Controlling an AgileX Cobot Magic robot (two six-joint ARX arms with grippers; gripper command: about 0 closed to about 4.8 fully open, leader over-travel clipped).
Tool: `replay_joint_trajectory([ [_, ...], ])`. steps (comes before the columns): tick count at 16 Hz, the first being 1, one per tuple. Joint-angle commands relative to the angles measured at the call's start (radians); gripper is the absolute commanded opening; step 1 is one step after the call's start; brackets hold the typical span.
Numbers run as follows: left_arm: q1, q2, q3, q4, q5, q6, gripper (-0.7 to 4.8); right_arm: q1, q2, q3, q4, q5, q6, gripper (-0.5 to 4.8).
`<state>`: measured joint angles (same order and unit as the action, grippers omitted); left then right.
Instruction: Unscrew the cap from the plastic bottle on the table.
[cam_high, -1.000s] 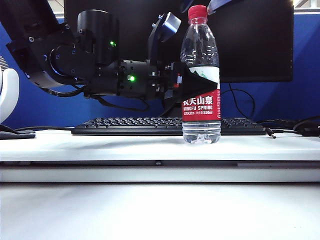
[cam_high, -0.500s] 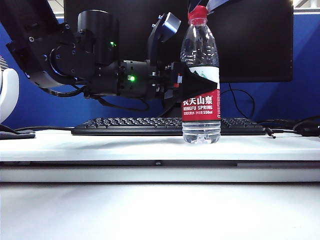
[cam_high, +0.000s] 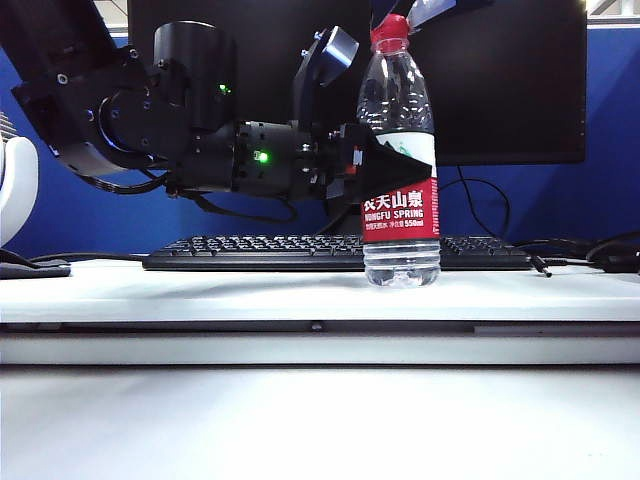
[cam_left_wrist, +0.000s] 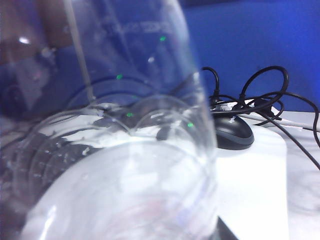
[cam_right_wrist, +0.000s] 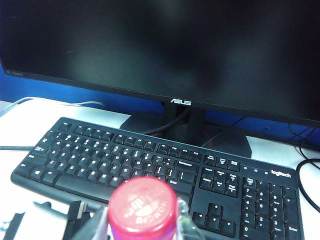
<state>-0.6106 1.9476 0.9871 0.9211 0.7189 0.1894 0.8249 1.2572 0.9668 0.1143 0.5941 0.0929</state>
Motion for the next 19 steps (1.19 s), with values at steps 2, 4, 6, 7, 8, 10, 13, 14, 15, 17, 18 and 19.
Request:
replay_joint_trajectory([
  [2,-0.005,0.001,-0.004,-0.031,0.026,0.013,3.27,-0.01,0.001,0.005,0.011,0.006,0.005,1.75],
  [4,-0.005,0.001,-0.004,-0.031,0.026,0.013,3.27,-0.01,0.001,0.005,0.01,0.006,0.004,1.51],
  [6,-0.005,0.001,-0.004,-0.031,0.026,0.013,3.27,-0.011,-0.001,0.005,0.002,0.006,0.004,1.51],
  [7,-0.005,0.001,-0.004,-0.031,0.026,0.013,3.27,-0.026,-0.002,0.005,-0.021,-0.018,0.003,1.51],
  [8,-0.005,0.001,-0.004,-0.031,0.026,0.013,3.27,-0.043,-0.003,0.005,-0.043,-0.066,0.004,1.51],
  [10,-0.005,0.001,-0.004,-0.032,0.03,0.013,3.27,-0.089,-0.005,0.005,-0.074,-0.103,0.004,1.51],
  [13,-0.005,0.001,-0.004,-0.033,0.029,0.013,3.27,-0.137,-0.026,0.005,-0.091,-0.18,-0.02,1.51],
  [14,-0.005,0.001,-0.004,-0.033,0.029,0.013,3.27,-0.163,-0.038,0.005,-0.109,-0.296,-0.045,1.51],
  [15,-0.005,0.001,-0.004,-0.033,0.029,0.013,3.27,-0.182,-0.042,0.005,-0.127,-0.379,-0.046,1.52],
  [17,-0.005,0.001,-0.004,-0.033,0.026,0.013,3.27,-0.192,-0.044,0.005,-0.162,-0.498,-0.046,1.52],
  [18,-0.005,0.001,-0.004,-0.033,0.026,0.013,3.27,-0.192,-0.044,0.005,-0.165,-0.544,-0.061,1.52],
  [19,-0.005,0.001,-0.004,-0.033,0.026,0.013,3.27,-0.192,-0.044,0.005,-0.167,-0.577,-0.069,1.52],
])
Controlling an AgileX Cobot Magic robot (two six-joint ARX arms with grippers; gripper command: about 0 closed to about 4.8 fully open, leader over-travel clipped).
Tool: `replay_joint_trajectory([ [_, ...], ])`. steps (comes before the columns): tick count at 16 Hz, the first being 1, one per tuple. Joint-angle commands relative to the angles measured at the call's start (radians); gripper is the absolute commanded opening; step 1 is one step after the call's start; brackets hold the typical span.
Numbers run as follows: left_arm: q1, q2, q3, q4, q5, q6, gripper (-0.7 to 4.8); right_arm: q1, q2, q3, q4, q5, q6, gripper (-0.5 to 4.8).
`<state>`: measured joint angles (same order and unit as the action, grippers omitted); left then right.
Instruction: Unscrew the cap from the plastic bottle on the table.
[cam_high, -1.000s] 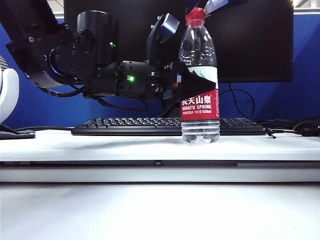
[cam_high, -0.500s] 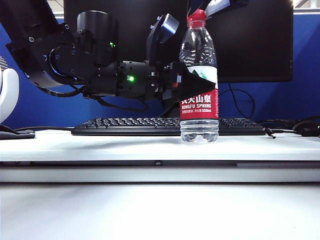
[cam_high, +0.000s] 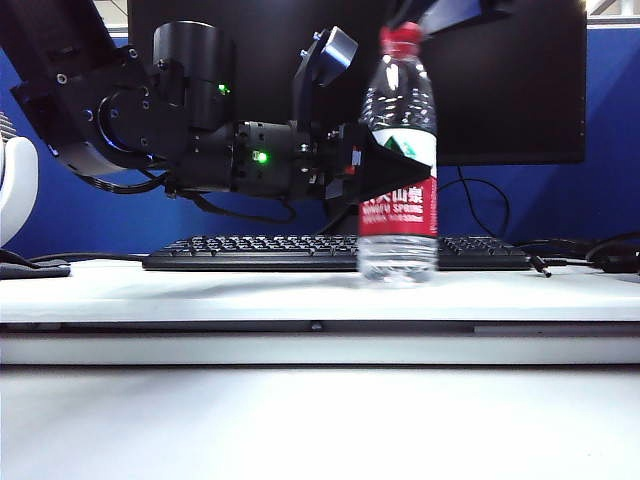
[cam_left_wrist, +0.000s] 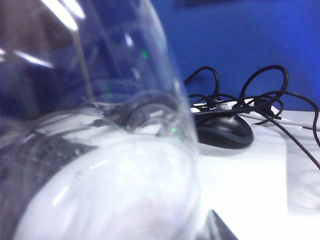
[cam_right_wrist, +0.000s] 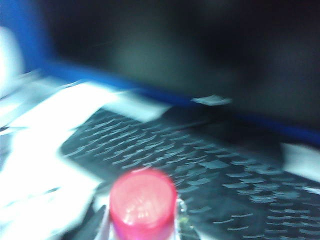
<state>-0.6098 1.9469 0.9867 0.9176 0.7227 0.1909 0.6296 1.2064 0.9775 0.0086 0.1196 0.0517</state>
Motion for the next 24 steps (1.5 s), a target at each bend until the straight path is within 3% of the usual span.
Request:
replay_joint_trajectory([
  [1,-0.006,0.002,-0.003,-0.03,0.023,0.011,3.27,0.003,0.006,-0.006,-0.065,-0.137,-0.032,1.52],
  [4,-0.006,0.002,-0.003,-0.042,0.023,0.011,3.27,-0.022,-0.001,-0.006,-0.078,-0.142,-0.035,1.53],
  [6,-0.006,0.002,-0.003,-0.057,0.022,0.016,3.27,-0.028,-0.019,-0.005,-0.079,-0.139,-0.04,2.26],
  [9,-0.006,0.002,-0.003,-0.072,0.022,0.019,3.27,-0.034,-0.042,-0.005,-0.079,-0.131,-0.041,2.58],
  [24,-0.006,0.002,-0.003,-0.123,0.023,0.022,3.27,-0.034,-0.011,-0.005,0.039,-0.116,-0.011,2.6],
])
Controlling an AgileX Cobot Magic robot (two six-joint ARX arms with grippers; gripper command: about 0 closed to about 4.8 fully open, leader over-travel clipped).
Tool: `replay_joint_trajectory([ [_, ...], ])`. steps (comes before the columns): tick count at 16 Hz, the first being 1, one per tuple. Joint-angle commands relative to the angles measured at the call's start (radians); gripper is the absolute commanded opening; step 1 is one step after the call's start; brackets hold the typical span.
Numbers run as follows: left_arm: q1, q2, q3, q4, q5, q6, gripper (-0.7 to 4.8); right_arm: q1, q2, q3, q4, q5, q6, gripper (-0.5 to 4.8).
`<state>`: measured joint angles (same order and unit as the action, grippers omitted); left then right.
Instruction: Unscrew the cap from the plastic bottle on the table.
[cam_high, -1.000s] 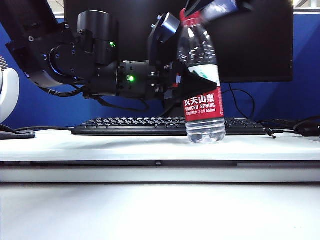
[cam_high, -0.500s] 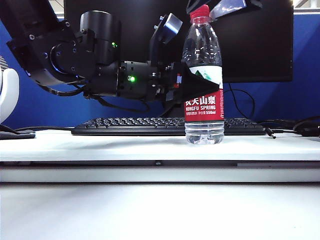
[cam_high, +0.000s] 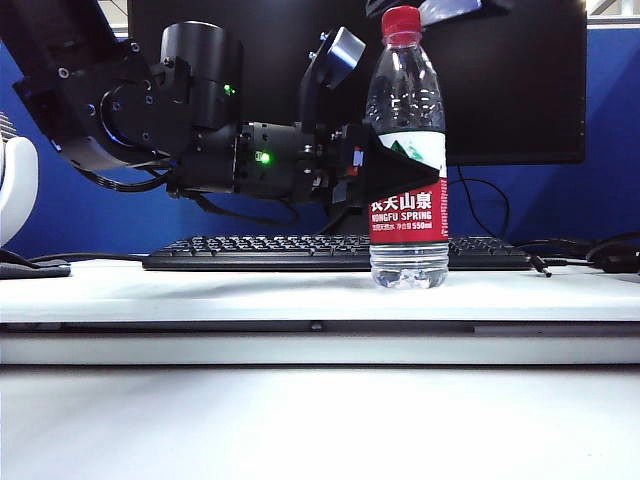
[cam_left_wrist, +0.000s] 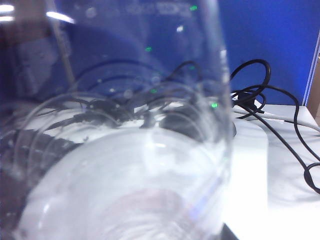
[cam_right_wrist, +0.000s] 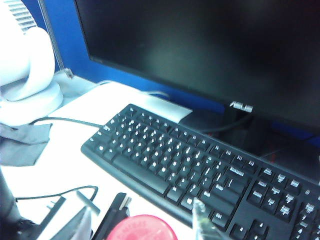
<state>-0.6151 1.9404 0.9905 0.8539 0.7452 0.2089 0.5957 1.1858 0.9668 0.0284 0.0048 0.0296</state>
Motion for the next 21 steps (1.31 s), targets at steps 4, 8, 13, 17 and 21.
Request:
replay_joint_trajectory([
  [4,0.0,0.008,-0.007,-0.06,0.0,0.004,3.27,0.0,0.012,0.006,0.033,-0.004,0.019,1.34],
  [8,0.0,0.008,-0.007,-0.06,0.003,0.004,3.27,-0.001,0.012,0.006,0.015,-0.012,0.01,1.34],
  [13,0.0,0.008,-0.007,-0.06,0.003,0.004,3.27,-0.113,0.011,0.006,-0.062,-0.397,-0.105,1.34],
  [17,0.0,0.008,-0.007,-0.059,0.004,0.003,3.27,-0.303,0.019,0.006,-0.069,-0.769,-0.117,1.34],
  [21,0.0,0.008,-0.007,-0.052,0.003,0.001,3.27,-0.338,0.104,0.012,-0.045,-0.937,-0.12,1.35],
])
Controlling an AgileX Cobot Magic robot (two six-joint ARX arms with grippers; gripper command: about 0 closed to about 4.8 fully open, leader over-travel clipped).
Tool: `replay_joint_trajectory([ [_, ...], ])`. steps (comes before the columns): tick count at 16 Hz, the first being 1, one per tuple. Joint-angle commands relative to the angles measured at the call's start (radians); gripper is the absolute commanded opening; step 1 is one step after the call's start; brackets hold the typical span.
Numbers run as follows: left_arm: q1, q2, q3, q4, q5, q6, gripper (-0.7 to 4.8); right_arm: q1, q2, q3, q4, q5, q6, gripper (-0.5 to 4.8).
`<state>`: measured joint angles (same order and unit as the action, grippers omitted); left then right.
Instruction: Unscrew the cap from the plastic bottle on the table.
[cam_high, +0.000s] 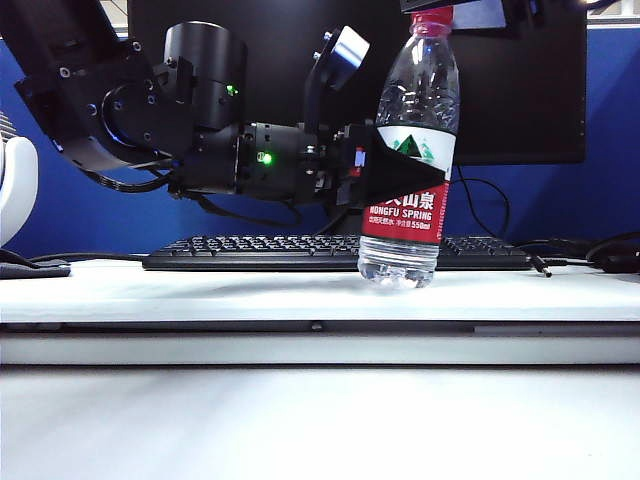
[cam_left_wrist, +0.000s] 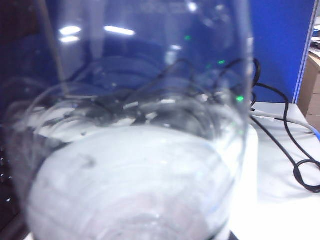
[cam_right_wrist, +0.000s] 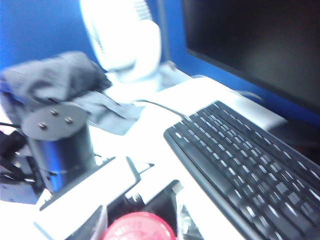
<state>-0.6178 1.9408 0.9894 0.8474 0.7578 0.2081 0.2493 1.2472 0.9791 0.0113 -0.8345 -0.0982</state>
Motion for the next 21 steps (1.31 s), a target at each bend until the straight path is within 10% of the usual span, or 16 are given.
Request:
replay_joint_trajectory([
  [1,0.002,0.008,-0.006,-0.046,-0.009,0.002,3.27,0.009,0.066,0.0,-0.014,-0.146,0.008,1.35],
  [5,0.002,0.008,-0.006,-0.045,-0.009,0.002,3.27,0.008,0.082,0.011,0.024,-0.235,0.016,1.35],
  [8,0.002,0.008,-0.006,-0.045,-0.01,0.005,3.27,0.008,0.076,0.023,0.138,-0.127,0.102,2.96],
  [15,0.002,0.008,-0.006,-0.045,-0.013,0.005,3.27,0.048,-0.04,0.02,0.125,0.12,0.174,3.51],
  [18,0.002,0.008,-0.006,-0.045,-0.013,0.005,3.27,0.226,-0.122,0.016,0.056,0.622,0.181,3.51],
  [21,0.002,0.008,-0.006,-0.045,-0.013,0.002,3.27,0.519,-0.124,-0.019,0.125,1.352,0.178,3.5],
])
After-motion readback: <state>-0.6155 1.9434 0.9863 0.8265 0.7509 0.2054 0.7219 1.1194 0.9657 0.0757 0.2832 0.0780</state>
